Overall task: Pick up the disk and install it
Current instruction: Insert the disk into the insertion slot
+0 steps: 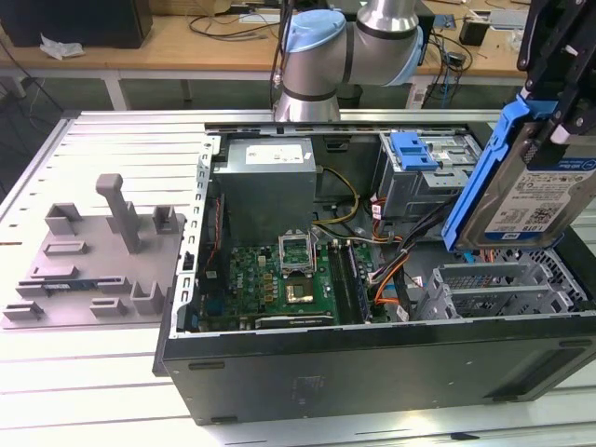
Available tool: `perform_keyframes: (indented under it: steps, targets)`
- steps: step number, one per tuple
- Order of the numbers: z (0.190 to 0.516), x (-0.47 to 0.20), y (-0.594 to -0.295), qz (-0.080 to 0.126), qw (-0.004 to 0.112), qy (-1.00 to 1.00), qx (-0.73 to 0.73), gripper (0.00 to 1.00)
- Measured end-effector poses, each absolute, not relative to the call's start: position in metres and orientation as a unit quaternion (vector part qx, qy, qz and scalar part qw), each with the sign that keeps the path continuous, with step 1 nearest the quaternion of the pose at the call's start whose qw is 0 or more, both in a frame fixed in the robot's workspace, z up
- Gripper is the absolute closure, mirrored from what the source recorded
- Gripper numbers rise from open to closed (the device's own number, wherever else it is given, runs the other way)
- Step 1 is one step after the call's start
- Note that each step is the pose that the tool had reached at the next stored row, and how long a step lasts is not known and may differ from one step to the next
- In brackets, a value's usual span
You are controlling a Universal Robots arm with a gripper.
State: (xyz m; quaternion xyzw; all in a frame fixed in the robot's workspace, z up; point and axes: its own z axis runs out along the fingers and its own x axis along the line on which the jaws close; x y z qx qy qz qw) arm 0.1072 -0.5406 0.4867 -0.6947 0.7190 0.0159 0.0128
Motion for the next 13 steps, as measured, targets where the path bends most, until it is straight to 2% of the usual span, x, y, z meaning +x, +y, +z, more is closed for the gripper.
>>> perform_keyframes:
  steps: [13]
  targets:
    - [0.4864,0.1104,-0.5424,0.016,0.013,0.717,-0.697,0.64]
